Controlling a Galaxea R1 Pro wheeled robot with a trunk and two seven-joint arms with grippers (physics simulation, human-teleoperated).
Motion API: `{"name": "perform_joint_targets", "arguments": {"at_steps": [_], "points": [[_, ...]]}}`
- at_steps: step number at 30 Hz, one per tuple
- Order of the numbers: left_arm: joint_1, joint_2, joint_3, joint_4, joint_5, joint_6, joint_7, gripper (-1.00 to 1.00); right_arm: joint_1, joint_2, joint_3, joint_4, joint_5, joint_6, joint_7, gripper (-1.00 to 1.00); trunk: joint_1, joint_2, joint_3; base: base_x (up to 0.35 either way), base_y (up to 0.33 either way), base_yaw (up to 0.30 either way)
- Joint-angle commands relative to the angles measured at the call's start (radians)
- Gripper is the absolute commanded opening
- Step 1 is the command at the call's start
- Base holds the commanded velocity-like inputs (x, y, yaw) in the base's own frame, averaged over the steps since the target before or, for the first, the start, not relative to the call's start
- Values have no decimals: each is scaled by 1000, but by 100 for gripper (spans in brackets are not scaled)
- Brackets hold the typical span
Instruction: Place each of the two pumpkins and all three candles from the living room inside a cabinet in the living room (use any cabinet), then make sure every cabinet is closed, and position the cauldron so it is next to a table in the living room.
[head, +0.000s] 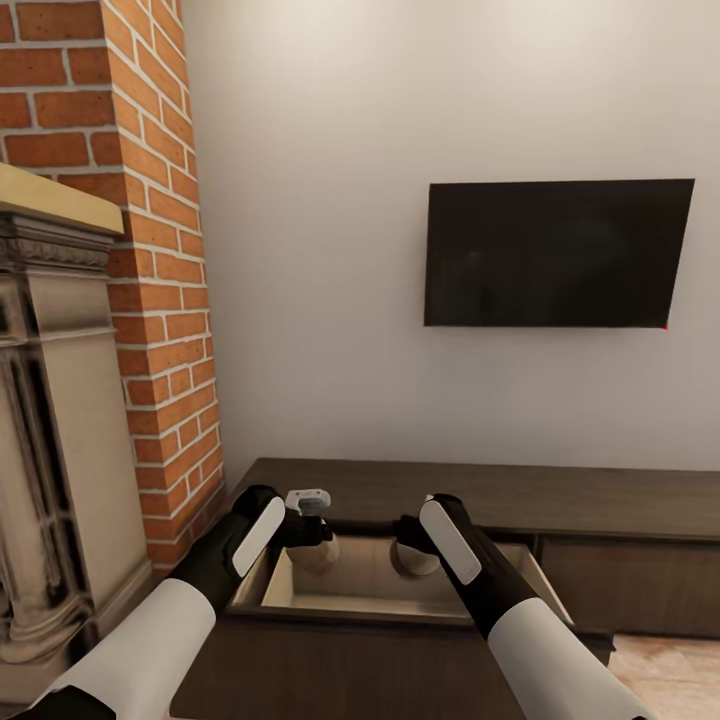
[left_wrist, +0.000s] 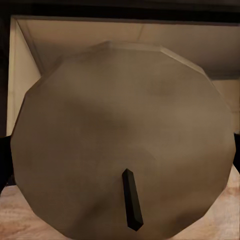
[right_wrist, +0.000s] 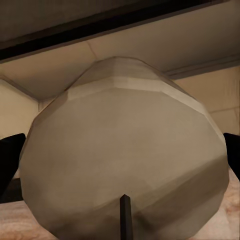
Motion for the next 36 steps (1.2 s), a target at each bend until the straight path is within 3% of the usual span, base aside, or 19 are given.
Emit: {"name": "perform_joint_targets", "arguments": {"at_steps": [1, 36], "points": [[-1, 0, -2, -1, 8, 2, 8, -100, -1, 0, 2, -1, -9, 1, -10, -100, 0, -1, -1, 180, 0, 0], [0, 0, -2, -2, 11, 7, 7, -100, -1, 0, 2, 0, -13, 9, -3, -100, 0, -1, -1, 84, 0, 0]]}}
